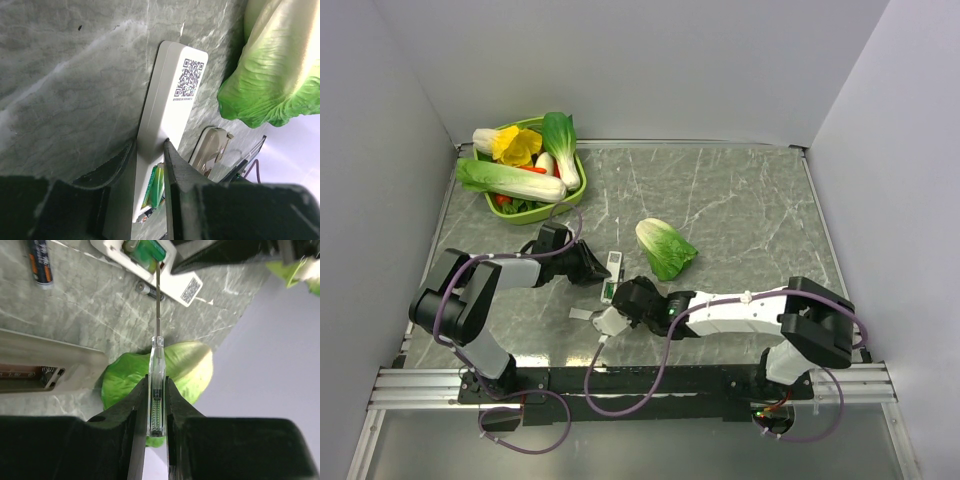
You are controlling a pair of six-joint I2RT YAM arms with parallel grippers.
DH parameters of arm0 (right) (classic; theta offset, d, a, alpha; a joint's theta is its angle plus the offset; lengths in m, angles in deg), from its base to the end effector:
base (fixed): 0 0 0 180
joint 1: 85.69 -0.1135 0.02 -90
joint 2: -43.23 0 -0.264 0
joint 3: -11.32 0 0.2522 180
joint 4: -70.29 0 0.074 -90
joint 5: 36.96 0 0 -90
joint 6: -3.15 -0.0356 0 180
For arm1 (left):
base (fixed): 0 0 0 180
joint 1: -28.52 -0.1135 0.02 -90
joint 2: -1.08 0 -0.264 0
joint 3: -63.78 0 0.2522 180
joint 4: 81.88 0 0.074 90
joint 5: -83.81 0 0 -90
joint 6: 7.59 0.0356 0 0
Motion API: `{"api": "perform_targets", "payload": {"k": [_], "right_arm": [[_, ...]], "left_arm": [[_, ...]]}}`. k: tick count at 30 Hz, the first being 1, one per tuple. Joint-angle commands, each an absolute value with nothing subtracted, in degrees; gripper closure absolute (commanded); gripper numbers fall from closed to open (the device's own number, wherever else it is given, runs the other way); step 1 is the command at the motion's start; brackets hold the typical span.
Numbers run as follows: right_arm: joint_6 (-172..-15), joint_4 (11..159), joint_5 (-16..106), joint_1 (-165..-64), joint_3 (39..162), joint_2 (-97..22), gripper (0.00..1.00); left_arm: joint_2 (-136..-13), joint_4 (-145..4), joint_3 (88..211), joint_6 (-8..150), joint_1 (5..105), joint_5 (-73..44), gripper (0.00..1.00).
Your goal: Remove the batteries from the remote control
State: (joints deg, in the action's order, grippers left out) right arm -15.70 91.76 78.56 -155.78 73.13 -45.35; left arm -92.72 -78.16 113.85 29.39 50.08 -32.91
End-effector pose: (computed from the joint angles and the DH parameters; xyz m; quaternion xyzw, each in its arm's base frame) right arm 0.1198 0.2856 0.1847 -0.8335 0.3766 -0.2096 0.3457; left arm 0.2650 -0.1219 0.1246 -0.1651 0.8954 -0.3852 0.1504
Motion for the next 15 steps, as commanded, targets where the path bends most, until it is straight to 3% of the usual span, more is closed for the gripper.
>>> {"api": "perform_targets", "payload": {"k": [1,15], "right_arm": [[-17.9,78.7,69.0,-153.4,68.4,-45.2,1.0],[-19.6,75.3,69.6,-153.0,67.3,-45.5,1.0]], "left_arm": [[-96.1,-76.2,112.4,30.0,52.8,-33.7,0.79],[-96.5,-76.8,112.4,30.0,52.8,-34.1,0.82]]}}
